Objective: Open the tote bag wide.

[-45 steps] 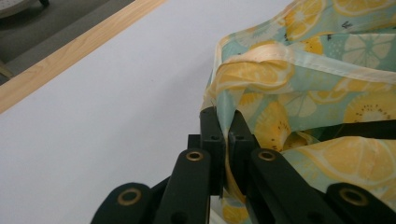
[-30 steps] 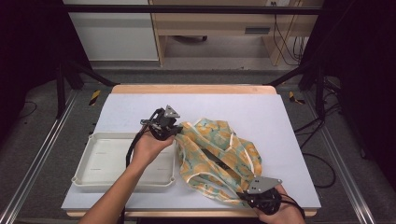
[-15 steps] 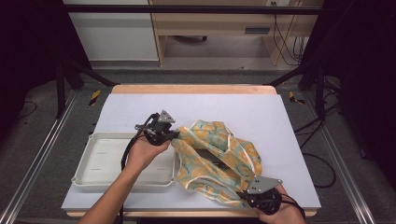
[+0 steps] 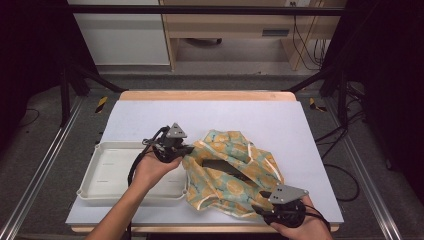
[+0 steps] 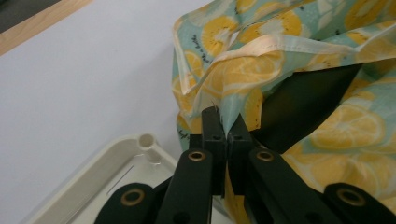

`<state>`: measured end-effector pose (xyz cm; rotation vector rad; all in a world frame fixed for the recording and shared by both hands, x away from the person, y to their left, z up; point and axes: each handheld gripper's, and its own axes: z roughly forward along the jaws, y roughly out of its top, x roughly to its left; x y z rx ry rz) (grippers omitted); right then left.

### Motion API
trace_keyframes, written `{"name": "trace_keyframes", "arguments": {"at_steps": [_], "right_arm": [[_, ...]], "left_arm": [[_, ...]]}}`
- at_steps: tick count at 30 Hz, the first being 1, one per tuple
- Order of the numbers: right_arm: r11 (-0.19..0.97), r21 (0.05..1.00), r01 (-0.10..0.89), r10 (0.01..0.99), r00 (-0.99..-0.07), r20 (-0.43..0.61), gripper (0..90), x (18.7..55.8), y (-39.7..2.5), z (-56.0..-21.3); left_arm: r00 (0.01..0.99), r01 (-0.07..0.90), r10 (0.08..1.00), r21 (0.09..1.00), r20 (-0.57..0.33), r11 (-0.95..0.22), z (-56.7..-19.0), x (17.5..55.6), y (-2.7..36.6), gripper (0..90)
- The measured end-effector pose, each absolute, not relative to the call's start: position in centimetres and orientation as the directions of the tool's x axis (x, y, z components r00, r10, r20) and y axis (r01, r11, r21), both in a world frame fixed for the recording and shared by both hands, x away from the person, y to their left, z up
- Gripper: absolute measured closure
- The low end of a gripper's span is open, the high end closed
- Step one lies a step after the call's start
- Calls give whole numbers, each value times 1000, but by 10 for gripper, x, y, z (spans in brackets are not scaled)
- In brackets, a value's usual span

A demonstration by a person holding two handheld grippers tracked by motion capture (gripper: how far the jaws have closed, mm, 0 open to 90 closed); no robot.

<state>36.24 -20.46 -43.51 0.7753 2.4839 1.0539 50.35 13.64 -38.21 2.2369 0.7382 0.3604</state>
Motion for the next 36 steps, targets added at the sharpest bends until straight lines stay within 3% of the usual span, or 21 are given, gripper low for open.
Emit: {"name": "trace_keyframes", "arguments": {"at_steps": [7,17,26,31,32,33,35,36], "right_arm": [[549,766,336,614,-783,-97,341,369,-208,-415],[506,791,345,687,-715,-127,308,398,-225,-384],[522,764,380,716,-682,-150,223,424,-228,-388],[562,717,412,703,-695,-151,219,434,-221,-401],[568,703,428,705,-694,-147,232,437,-221,-405],[573,694,436,706,-693,-146,309,441,-221,-409],[595,674,439,701,-693,-167,553,447,-224,-411],[591,672,445,703,-693,-160,611,450,-225,-411]], "left_arm": [[801,382,597,734,41,-562,-378,497,129,895],[800,383,599,733,41,-562,-375,491,127,894],[791,385,610,742,41,-549,-367,488,124,895],[782,387,622,750,42,-537,-361,485,123,894],[781,387,624,753,40,-532,-360,484,123,894],[779,386,625,755,40,-530,-358,483,124,894],[779,383,626,757,43,-529,-356,482,124,894],[780,383,625,756,43,-530,-356,482,124,894]]}}
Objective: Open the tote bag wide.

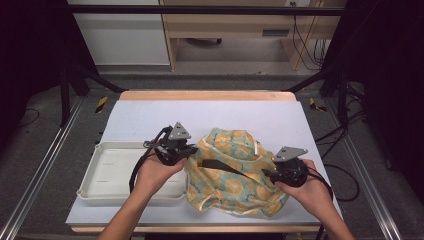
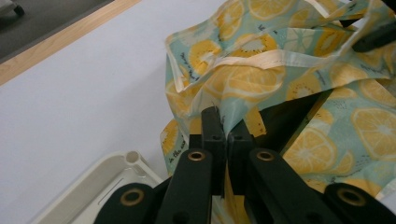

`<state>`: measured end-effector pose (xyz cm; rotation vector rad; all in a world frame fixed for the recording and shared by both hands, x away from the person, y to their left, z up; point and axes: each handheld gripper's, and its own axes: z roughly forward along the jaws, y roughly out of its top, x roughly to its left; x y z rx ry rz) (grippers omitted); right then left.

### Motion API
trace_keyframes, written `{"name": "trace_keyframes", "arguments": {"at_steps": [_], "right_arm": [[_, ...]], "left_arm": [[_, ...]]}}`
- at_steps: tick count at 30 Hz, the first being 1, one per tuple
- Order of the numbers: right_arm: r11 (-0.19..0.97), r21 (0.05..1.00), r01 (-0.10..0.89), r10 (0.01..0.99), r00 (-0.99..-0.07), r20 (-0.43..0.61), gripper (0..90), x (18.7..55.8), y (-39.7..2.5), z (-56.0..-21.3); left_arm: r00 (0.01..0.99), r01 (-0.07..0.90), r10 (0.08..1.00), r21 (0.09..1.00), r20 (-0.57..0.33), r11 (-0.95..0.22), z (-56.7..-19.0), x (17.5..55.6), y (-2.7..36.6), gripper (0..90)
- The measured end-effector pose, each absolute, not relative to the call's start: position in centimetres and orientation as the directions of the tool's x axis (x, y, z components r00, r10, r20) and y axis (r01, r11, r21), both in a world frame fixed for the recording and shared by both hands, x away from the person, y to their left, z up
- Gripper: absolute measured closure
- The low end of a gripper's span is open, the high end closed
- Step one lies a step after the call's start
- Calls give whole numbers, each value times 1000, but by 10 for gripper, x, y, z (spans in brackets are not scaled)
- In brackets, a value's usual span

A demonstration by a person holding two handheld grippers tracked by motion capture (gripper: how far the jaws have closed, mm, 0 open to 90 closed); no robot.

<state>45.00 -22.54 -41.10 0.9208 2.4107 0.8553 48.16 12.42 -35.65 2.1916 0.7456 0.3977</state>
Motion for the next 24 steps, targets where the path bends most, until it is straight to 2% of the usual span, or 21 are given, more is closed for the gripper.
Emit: {"name": "trace_keyframes", "arguments": {"at_steps": [1,2,4,8,12,15,16,20,24], "right_arm": [[586,678,444,706,-690,-158,727,453,-227,-409],[576,691,437,713,-683,-162,799,456,-230,-405],[548,716,433,733,-660,-162,873,460,-233,-398],[491,766,415,778,-605,-171,900,468,-237,-381],[505,761,407,755,-635,-162,900,465,-230,-378],[511,761,401,743,-651,-155,900,463,-224,-378],[518,756,400,738,-656,-158,900,463,-222,-378],[508,755,415,745,-652,-143,900,471,-219,-380],[475,759,445,761,-640,-101,900,480,-223,-382]], "left_arm": [[782,387,623,751,40,-535,-357,481,124,893],[784,388,619,746,42,-542,-358,481,124,893],[788,390,615,739,42,-550,-361,482,122,892],[789,397,611,714,55,-577,-371,487,118,885],[797,408,603,702,39,-584,-379,492,120,857],[798,374,598,717,73,-588,-376,486,120,767],[797,365,599,726,80,-583,-374,484,120,699],[788,324,606,761,112,-562,-359,474,122,559],[819,273,561,779,120,-565,-341,462,121,526]]}}
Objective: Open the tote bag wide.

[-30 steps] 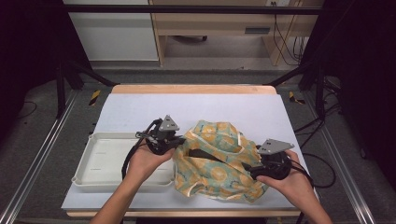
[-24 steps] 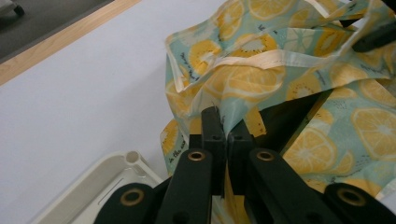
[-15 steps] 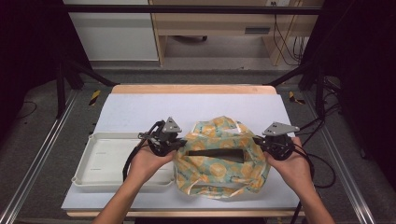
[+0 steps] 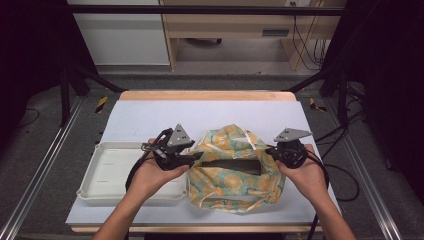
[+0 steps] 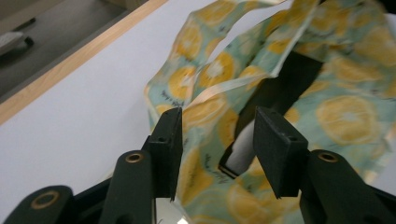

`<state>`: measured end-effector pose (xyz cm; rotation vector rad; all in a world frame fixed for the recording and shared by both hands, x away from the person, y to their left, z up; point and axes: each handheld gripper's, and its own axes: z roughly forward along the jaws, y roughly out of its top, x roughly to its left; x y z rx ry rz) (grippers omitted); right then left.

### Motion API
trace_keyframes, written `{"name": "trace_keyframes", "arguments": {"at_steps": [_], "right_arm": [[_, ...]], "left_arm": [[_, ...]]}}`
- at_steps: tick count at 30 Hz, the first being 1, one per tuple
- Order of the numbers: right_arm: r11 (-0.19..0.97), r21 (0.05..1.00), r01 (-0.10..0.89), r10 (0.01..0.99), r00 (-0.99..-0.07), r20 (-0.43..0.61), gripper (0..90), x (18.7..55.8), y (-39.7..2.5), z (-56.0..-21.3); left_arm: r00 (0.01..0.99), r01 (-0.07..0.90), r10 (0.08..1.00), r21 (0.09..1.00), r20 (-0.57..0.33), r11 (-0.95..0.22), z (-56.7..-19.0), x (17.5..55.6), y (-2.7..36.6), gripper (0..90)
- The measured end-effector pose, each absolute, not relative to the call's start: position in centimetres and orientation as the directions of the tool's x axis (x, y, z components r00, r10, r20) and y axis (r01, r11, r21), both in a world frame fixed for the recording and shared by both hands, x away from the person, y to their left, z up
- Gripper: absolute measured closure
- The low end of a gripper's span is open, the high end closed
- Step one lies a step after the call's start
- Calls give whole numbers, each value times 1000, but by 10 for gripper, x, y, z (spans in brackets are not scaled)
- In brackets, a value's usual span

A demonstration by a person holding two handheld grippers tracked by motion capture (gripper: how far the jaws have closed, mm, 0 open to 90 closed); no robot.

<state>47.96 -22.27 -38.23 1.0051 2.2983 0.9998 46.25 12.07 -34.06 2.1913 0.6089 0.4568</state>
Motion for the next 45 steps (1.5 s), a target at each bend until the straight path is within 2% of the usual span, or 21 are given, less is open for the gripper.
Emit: {"name": "trace_keyframes", "arguments": {"at_steps": [7,10,14,19,23,26,31,33,34,39,41,45], "right_arm": [[469,756,456,755,-652,-76,897,480,-221,-386],[474,757,451,748,-660,-75,894,478,-220,-385],[478,756,448,740,-669,-72,892,476,-220,-383],[479,754,450,736,-673,-66,888,476,-221,-382],[481,753,448,734,-676,-67,886,475,-221,-382],[479,753,450,735,-674,-65,886,475,-221,-381],[471,758,452,742,-668,-63,886,476,-222,-380],[475,756,450,740,-669,-66,886,477,-221,-381],[474,756,451,741,-668,-66,886,477,-221,-381],[472,758,451,743,-666,-67,886,478,-221,-381],[471,758,451,745,-663,-68,887,478,-221,-381],[465,758,458,755,-652,-69,890,481,-222,-383]], "left_arm": [[891,241,440,707,110,-665,-365,463,92,446],[903,261,425,699,67,-665,-376,469,83,351],[920,253,387,666,58,-701,-386,475,73,279],[930,257,364,616,51,-745,-398,481,64,213],[940,251,339,587,43,-770,-403,480,63,220],[950,230,309,563,47,-794,-405,477,62,254],[952,218,299,556,58,-802,-405,472,63,446],[953,208,295,554,70,-806,-404,469,64,490],[954,202,290,553,75,-809,-404,468,64,545],[949,210,302,539,88,-816,-407,465,65,698],[951,212,299,539,78,-815,-407,464,66,799],[953,209,292,539,73,-816,-405,462,67,898]]}}
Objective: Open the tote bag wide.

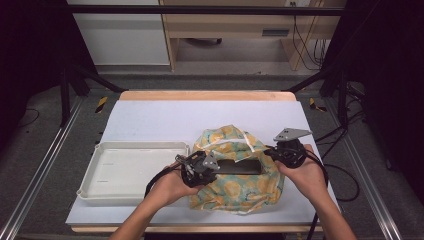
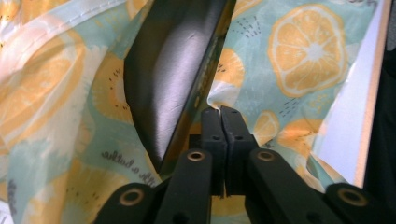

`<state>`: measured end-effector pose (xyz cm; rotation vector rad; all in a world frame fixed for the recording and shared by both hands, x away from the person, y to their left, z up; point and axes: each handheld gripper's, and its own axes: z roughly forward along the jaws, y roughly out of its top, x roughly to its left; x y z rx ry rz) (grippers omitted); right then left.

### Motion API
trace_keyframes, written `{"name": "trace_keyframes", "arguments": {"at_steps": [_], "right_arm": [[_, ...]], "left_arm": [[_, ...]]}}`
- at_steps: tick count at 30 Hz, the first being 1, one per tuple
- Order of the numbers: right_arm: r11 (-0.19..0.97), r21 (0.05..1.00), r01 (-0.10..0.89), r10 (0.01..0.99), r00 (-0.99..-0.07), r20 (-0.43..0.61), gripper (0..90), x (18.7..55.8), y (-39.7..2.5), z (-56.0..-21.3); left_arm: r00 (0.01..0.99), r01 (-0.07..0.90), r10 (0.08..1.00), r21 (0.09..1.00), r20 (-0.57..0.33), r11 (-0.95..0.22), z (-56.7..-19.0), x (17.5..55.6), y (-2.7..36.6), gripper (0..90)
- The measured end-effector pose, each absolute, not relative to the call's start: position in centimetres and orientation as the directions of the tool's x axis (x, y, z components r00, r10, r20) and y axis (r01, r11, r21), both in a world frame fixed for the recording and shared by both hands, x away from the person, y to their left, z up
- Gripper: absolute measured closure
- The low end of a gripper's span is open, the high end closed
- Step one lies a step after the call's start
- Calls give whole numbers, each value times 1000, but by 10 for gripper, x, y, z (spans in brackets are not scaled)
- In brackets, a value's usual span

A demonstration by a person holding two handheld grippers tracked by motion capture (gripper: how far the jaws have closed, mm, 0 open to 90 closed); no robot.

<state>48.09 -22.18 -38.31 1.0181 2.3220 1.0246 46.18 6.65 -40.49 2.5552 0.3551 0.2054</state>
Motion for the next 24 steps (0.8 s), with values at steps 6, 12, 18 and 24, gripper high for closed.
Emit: {"name": "trace_keyframes", "arguments": {"at_steps": [6,12,18,24], "right_arm": [[452,744,493,783,-619,-66,898,498,-225,-399],[421,723,548,815,-579,-35,900,518,-231,-419],[422,698,578,826,-563,-33,900,528,-235,-432],[425,670,609,838,-544,-38,900,536,-240,-441]], "left_arm": [[958,191,272,505,92,-842,-407,454,66,900],[958,188,268,485,101,-854,-415,451,66,900],[960,186,261,462,103,-867,-421,449,67,900],[961,184,256,449,105,-875,-425,446,67,900]]}}
